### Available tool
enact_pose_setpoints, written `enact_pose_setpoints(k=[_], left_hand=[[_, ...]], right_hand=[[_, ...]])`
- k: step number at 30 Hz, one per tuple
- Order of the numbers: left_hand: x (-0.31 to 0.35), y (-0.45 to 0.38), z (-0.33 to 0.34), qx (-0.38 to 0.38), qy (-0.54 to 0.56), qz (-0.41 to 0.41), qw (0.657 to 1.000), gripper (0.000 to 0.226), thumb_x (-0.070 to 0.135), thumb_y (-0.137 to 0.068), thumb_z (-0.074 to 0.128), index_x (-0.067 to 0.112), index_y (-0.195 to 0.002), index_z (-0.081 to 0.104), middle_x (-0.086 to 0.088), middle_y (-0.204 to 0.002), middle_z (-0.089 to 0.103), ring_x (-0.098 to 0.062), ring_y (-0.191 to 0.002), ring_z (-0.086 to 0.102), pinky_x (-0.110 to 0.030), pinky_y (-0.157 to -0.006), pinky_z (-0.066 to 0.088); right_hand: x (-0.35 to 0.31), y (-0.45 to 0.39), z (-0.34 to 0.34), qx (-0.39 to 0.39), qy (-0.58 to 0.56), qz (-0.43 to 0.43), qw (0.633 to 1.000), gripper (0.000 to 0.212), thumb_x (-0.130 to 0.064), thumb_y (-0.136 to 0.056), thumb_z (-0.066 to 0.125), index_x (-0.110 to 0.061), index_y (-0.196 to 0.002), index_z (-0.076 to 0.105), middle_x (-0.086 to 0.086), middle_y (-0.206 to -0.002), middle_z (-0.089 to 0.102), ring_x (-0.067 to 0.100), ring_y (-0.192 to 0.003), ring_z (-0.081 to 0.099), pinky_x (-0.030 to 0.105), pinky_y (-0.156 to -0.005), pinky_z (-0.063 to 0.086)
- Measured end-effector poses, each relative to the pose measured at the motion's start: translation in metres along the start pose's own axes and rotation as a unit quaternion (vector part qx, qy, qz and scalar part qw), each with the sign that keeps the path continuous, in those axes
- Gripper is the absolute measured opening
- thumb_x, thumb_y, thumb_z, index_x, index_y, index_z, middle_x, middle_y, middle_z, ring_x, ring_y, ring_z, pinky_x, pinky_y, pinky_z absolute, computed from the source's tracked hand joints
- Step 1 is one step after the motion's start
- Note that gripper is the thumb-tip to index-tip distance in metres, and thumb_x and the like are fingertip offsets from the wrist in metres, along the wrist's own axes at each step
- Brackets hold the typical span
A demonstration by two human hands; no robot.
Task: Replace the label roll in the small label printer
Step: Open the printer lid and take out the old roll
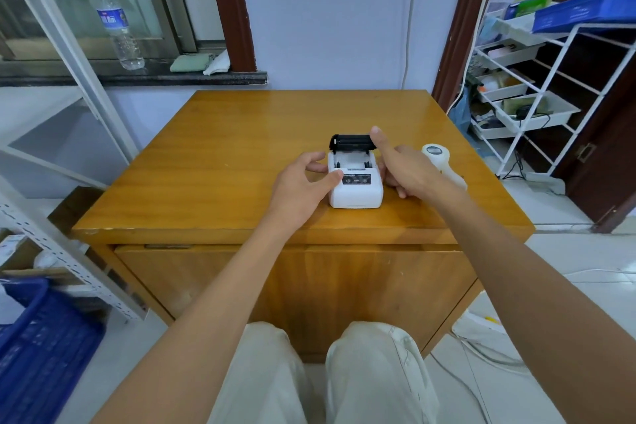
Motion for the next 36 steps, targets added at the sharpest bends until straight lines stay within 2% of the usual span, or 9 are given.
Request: enact_pose_setpoints(k=[6, 13, 20, 26, 30, 33, 36], left_hand=[[0.000, -0.001, 0.001, 0.005, -0.019, 0.001, 1.000, 0.058, 0.048, -0.094, 0.072, 0.027, -0.146, 0.057, 0.021, -0.110, 0.065, -0.014, -0.108, 0.067, -0.039, -0.097, 0.056], [0.000, -0.003, 0.002, 0.011, -0.041, 0.007, 0.999, 0.059, 0.048, -0.096, 0.070, 0.028, -0.148, 0.052, 0.023, -0.103, 0.062, 0.004, -0.094, 0.058, -0.021, -0.078, 0.047], [0.000, -0.002, 0.001, 0.013, -0.031, 0.012, 0.999, 0.062, 0.048, -0.095, 0.070, 0.027, -0.149, 0.050, 0.021, -0.104, 0.064, -0.005, -0.102, 0.062, -0.027, -0.087, 0.050], [0.002, -0.002, 0.001, 0.021, -0.032, 0.016, 0.999, 0.061, 0.047, -0.095, 0.071, 0.028, -0.149, 0.048, 0.019, -0.104, 0.065, 0.001, -0.095, 0.060, -0.019, -0.076, 0.045], [0.006, -0.001, 0.000, 0.026, -0.049, 0.021, 0.998, 0.054, 0.047, -0.097, 0.067, 0.030, -0.145, 0.050, 0.019, -0.100, 0.065, 0.001, -0.093, 0.060, -0.023, -0.075, 0.047], [0.014, 0.004, 0.006, 0.034, -0.114, 0.055, 0.991, 0.046, 0.048, -0.102, 0.056, 0.032, -0.145, 0.050, 0.015, -0.104, 0.067, -0.010, -0.097, 0.064, -0.033, -0.080, 0.053], [0.020, 0.008, 0.018, 0.017, -0.183, 0.091, 0.979, 0.043, 0.049, -0.107, 0.040, 0.041, -0.148, 0.047, 0.008, -0.120, 0.069, -0.016, -0.100, 0.064, -0.037, -0.075, 0.055]], right_hand=[[-0.011, -0.012, 0.004, -0.103, -0.004, 0.067, 0.992, 0.113, -0.094, -0.077, -0.010, -0.007, -0.064, 0.061, 0.004, -0.046, 0.053, 0.019, -0.040, 0.053, 0.029, -0.048, 0.039], [-0.008, -0.018, 0.005, -0.101, 0.008, 0.109, 0.989, 0.115, -0.092, -0.077, -0.015, -0.007, -0.061, 0.060, 0.005, -0.045, 0.053, 0.017, -0.038, 0.052, 0.026, -0.045, 0.036], [-0.006, -0.021, 0.006, -0.103, 0.007, 0.137, 0.985, 0.115, -0.092, -0.076, -0.016, -0.006, -0.062, 0.060, 0.006, -0.045, 0.053, 0.017, -0.038, 0.051, 0.026, -0.045, 0.035], [-0.005, -0.018, 0.006, -0.105, -0.019, 0.144, 0.984, 0.114, -0.091, -0.079, -0.014, -0.004, -0.063, 0.059, 0.008, -0.046, 0.054, 0.019, -0.041, 0.053, 0.026, -0.049, 0.037], [-0.005, -0.017, 0.005, -0.080, -0.042, 0.117, 0.989, 0.116, -0.089, -0.080, -0.015, -0.004, -0.066, 0.062, 0.008, -0.047, 0.059, 0.020, -0.043, 0.059, 0.026, -0.046, 0.041], [-0.001, -0.011, 0.002, -0.027, -0.038, 0.081, 0.996, 0.112, -0.087, -0.086, -0.011, -0.006, -0.065, 0.065, 0.008, -0.052, 0.064, 0.021, -0.047, 0.064, 0.031, -0.053, 0.050], [0.001, -0.006, 0.001, 0.049, -0.003, 0.041, 0.998, 0.088, -0.076, -0.100, 0.016, -0.012, -0.055, 0.057, 0.006, -0.050, 0.062, 0.020, -0.039, 0.061, 0.033, -0.055, 0.051]])
Point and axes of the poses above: each hand's wrist, its own y-axis away from the middle knuckle, its own z-axis out of the palm, x = y × z, the point moved 8 cm from there along -y, towards the middle knuckle
